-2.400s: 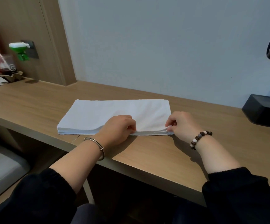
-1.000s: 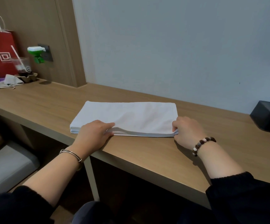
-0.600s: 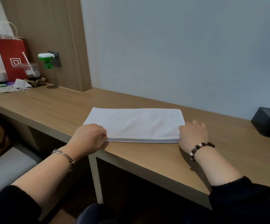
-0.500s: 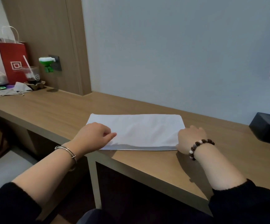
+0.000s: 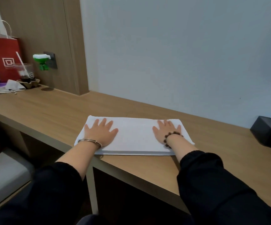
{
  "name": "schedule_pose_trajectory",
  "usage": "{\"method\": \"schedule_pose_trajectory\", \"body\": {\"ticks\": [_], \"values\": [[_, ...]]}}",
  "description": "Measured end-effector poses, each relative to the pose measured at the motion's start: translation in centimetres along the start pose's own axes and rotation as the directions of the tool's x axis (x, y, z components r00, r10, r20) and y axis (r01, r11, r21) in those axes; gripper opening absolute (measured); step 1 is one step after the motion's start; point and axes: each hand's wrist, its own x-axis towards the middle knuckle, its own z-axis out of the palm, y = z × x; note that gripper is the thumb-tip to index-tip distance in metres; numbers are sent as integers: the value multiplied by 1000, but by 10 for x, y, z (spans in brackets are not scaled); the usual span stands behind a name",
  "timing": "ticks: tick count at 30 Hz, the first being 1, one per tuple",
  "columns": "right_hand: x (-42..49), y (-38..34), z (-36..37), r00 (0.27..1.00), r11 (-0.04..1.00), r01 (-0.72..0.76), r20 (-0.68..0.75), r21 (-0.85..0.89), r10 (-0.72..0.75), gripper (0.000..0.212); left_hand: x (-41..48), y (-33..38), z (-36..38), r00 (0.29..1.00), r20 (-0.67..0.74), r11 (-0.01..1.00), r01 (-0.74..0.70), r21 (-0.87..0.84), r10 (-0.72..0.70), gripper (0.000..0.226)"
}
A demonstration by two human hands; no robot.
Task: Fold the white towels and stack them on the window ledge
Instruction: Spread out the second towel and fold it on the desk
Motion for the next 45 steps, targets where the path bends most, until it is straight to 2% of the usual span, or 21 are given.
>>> {"method": "schedule_pose_trajectory", "body": {"ticks": [4,7,11,16,18,20,24,33,36,40,43,45], "values": [[0,30,-4,992,992,-126,-3,-8,126,62,-2,-32,1,997,-13,995,79,-60,-80,61],[-1,31,-3,989,989,-146,5,20,145,62,-6,-41,2,991,-21,982,130,-137,-134,62],[-6,29,-4,988,988,-151,6,39,151,61,-14,-52,3,982,-49,973,175,-149,-184,61],[-10,20,-10,972,972,-224,-84,-71,218,56,-21,-51,2,973,-52,967,219,-129,-227,61],[-8,16,-10,977,975,-183,-133,-125,166,55,-20,-49,2,973,-55,969,214,-125,-222,60],[-3,15,-6,987,986,-127,-115,-109,114,56,-17,-51,6,972,-77,968,210,-136,-221,61],[-1,20,0,988,988,-152,-30,2,152,59,-14,-55,9,972,-89,967,203,-154,-219,62],[-1,21,3,983,985,-166,-70,38,168,61,-12,-57,8,976,-66,967,196,-160,-209,63],[-3,18,2,980,984,-176,-100,-42,171,58,-14,-55,8,972,-85,966,202,-164,-218,61],[-8,11,-1,978,958,-157,-172,-239,118,58,-21,-52,4,975,-138,973,148,-176,-173,60],[-5,1,-11,979,928,-79,-204,-364,3,64,-17,-49,-8,983,-186,997,15,76,0,56],[4,-15,-19,984,957,23,-165,-290,-73,71,-6,-46,-21,983,-125,968,-103,229,134,54]]}}
